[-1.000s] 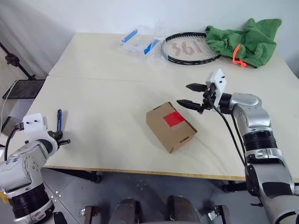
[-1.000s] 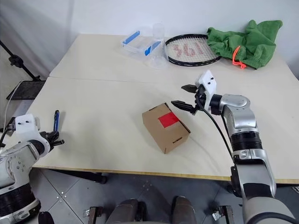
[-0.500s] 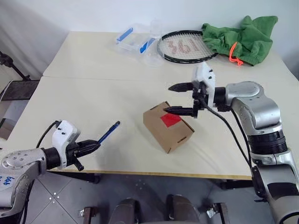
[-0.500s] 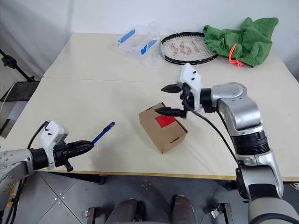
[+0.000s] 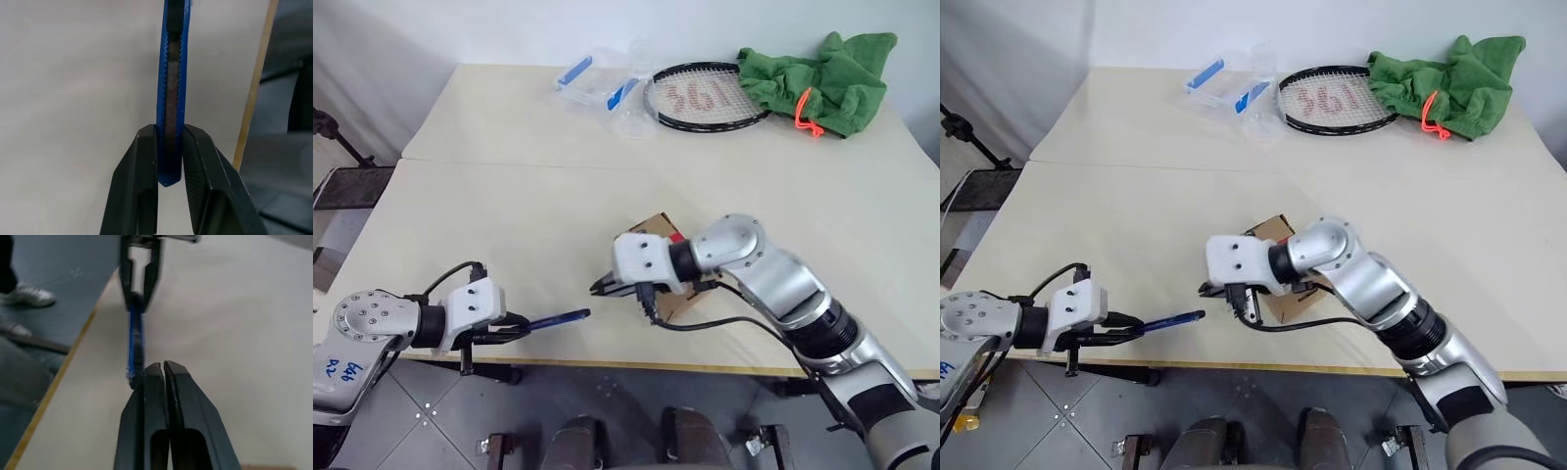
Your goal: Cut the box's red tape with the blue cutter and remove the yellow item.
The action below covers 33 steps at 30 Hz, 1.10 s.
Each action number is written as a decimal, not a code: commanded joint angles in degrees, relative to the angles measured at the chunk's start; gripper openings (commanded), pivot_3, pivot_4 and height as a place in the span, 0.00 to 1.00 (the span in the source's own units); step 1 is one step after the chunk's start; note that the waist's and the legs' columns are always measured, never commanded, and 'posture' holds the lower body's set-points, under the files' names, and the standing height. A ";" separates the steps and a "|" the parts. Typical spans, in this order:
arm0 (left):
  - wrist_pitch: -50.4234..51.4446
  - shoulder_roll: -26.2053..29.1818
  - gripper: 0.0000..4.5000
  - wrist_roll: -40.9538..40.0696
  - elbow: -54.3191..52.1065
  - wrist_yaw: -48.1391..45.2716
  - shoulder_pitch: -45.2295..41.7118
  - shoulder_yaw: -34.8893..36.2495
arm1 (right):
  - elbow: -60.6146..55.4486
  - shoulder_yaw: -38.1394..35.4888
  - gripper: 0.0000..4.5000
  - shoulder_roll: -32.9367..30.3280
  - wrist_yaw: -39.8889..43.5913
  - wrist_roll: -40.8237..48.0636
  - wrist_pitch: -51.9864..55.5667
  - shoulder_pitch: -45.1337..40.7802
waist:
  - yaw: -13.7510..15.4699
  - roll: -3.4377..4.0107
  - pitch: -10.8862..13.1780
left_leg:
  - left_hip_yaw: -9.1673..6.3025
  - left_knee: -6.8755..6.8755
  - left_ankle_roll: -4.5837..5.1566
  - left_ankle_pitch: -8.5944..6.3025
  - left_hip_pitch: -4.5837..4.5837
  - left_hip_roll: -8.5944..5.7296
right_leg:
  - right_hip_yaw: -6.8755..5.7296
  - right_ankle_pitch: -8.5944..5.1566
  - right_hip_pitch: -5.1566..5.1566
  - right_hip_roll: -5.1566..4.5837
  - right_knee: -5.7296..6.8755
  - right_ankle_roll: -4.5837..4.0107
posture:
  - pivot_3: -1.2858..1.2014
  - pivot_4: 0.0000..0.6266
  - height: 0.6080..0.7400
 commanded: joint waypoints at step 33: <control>-5.43 -0.90 0.09 7.94 -5.20 5.71 3.85 -2.72 | 26.76 8.37 0.00 15.31 2.90 -17.02 -24.92 -1.53 | -0.56 -0.04 0.01 | -0.20 0.06 -0.01 0.03 0.18 0.01 | -0.14 0.00 0.16 -0.01 0.24 0.00 | 0.52 0.24 1.00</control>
